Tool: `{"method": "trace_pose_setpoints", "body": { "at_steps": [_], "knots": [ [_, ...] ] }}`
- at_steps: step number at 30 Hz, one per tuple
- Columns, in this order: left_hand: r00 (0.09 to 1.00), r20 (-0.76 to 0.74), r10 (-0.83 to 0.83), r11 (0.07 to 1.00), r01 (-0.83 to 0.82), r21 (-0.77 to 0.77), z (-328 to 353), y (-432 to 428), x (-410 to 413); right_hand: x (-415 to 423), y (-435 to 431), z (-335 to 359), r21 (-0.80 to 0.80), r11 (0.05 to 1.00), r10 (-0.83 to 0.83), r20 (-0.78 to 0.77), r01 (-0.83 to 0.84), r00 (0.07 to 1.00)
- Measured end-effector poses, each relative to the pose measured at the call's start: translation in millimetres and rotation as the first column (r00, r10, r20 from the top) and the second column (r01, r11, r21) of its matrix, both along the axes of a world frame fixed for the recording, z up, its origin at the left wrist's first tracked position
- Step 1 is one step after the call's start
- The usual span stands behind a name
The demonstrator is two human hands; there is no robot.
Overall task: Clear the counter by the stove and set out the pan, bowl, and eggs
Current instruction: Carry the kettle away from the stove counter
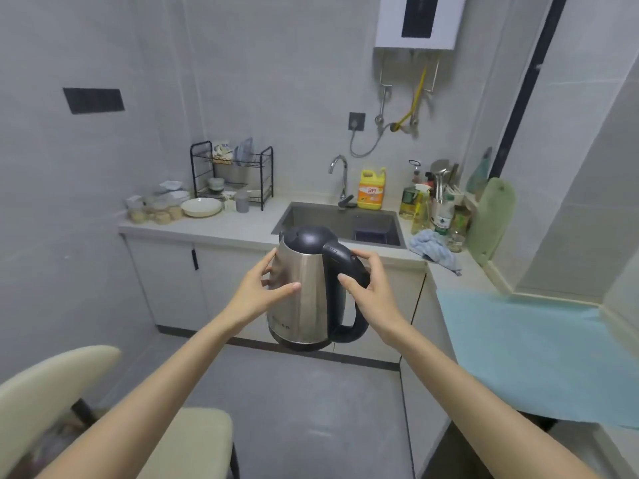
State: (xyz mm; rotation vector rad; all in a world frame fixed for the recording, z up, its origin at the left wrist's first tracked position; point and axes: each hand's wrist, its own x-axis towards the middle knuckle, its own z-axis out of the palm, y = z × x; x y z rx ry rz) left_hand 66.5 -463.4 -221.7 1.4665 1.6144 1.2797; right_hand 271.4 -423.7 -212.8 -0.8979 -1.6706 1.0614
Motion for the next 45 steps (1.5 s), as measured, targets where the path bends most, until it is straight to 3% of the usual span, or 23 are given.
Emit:
{"method": "trace_pose_setpoints", "body": {
  "at_steps": [13,23,37,45],
  "knots": [
    [0.978,0.021,0.207,0.978,-0.206,-0.030,-22,210,-155,-171,257,-18,-0.039,0.967,0.251,0.013,-0.250,0.968],
    [0.939,0.076,0.335,0.942,-0.331,-0.065,-41,327,-277,-303,397,-33,-0.083,0.934,0.351,0.028,-0.348,0.936],
    [0.957,0.026,0.290,0.941,-0.280,-0.191,-79,520,-486,-495,573,-66,-0.222,0.937,0.284,0.033,-0.270,0.958],
    [0.968,0.064,0.244,0.939,-0.219,-0.266,-103,605,-550,-560,654,-99,-0.290,0.930,0.239,0.010,-0.226,0.971]
  ]
}}
